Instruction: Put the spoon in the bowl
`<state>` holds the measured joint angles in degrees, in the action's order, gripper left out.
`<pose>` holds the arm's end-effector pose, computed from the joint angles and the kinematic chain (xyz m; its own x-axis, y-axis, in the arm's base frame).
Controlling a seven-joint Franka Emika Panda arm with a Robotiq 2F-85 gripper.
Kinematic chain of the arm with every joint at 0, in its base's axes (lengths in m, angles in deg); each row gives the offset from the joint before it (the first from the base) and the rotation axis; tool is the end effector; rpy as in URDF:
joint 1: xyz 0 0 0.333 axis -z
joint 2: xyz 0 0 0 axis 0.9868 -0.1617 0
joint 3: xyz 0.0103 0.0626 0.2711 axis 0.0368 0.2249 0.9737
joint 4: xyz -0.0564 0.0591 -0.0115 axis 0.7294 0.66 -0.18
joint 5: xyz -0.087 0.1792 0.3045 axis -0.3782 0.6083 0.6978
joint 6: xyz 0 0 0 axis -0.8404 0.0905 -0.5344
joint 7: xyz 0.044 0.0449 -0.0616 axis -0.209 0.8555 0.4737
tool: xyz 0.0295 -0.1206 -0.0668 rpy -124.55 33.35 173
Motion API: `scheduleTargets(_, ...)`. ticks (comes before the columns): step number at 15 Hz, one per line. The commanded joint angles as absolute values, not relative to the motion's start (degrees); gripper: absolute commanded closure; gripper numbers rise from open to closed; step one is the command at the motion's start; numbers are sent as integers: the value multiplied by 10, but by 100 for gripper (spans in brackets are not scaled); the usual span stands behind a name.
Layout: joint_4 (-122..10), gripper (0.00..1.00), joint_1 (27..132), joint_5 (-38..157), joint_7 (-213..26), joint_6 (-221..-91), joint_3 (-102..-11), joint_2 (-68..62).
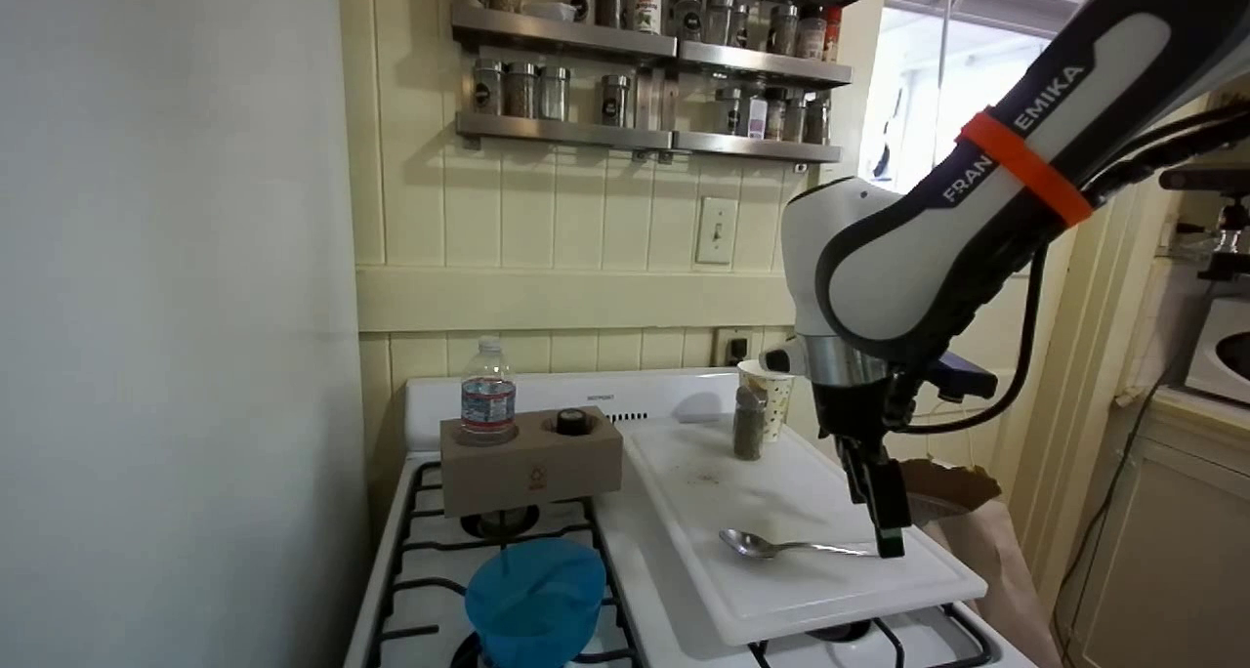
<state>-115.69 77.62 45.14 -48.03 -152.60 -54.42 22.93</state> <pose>0.3750 -0.0084 0.2356 0.5551 0.7828 -0.2812 0.8145 -0.5801 -0.0069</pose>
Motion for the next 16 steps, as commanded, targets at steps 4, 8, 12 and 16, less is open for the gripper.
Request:
scheduleTargets(4,-1199,0,769,488,-427,-1622,-546,243)
scheduleTargets(8,-1235,0,754,543,-360,-1697,-548,245)
scheduleTargets(12,-1208,42,745,591,-298,-1708,-550,233)
scheduleTargets(16,-1216,74,742,635,-250,-1702,-556,231)
